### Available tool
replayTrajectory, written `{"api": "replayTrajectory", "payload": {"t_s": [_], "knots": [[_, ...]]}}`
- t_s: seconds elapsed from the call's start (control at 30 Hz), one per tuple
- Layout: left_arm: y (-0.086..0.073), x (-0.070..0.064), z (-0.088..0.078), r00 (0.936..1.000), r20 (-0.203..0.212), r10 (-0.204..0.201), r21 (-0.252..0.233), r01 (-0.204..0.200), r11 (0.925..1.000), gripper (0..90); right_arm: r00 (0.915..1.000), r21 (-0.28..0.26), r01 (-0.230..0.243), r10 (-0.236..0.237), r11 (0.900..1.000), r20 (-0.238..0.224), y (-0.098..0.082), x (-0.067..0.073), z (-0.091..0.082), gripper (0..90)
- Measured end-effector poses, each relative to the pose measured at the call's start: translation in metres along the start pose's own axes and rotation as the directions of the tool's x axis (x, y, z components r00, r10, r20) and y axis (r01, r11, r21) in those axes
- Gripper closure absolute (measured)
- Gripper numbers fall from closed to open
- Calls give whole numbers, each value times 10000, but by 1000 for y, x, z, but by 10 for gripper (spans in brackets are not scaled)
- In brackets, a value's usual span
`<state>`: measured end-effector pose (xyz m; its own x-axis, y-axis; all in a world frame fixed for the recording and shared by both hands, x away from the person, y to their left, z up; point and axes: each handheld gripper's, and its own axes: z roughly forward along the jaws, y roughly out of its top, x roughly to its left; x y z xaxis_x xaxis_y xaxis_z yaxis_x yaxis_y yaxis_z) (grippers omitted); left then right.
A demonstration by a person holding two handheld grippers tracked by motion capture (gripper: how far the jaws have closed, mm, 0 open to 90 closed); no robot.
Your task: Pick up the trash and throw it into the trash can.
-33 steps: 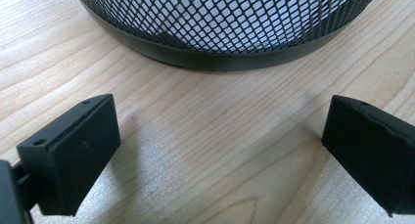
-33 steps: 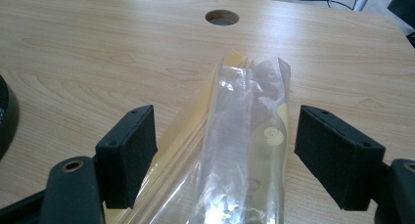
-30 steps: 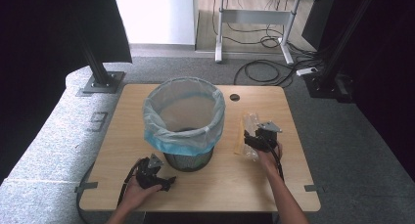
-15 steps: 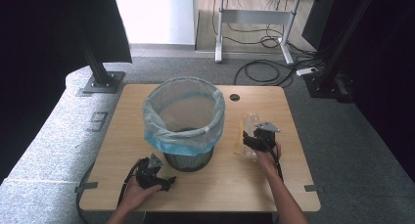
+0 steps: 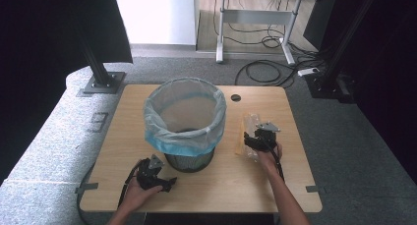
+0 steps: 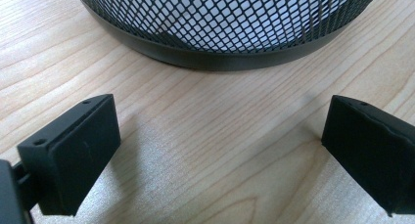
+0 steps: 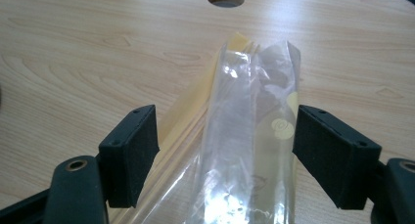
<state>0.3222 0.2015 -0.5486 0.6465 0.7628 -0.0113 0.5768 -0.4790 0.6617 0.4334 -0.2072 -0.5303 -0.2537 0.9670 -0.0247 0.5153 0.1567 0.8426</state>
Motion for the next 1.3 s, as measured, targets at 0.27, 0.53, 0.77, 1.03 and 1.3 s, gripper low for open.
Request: {"api": "replayTrajectory", "payload": {"t_s": [0.27,0.53,0.77,1.03,1.3], "knots": [[0,0,0,10000,4,-1,1,1,10000,6,9991,855,286,-310,9959,276,-6,2,9,269],[0,0,0,10000,-6,-9,3,9,10000,6,9987,1474,306,-363,9886,362,-12,1,15,271],[0,0,0,10000,7,-9,2,9,10000,6,9998,1630,107,-128,9866,120,-13,-1,16,429],[0,0,0,10000,-5,-24,-3,24,10000,7,9985,1683,281,-199,9853,-502,-11,-1,14,870],[0,0,0,10000,-5,-25,-3,25,10000,7,9991,1615,-348,383,9863,-189,-11,-5,14,405]]}}
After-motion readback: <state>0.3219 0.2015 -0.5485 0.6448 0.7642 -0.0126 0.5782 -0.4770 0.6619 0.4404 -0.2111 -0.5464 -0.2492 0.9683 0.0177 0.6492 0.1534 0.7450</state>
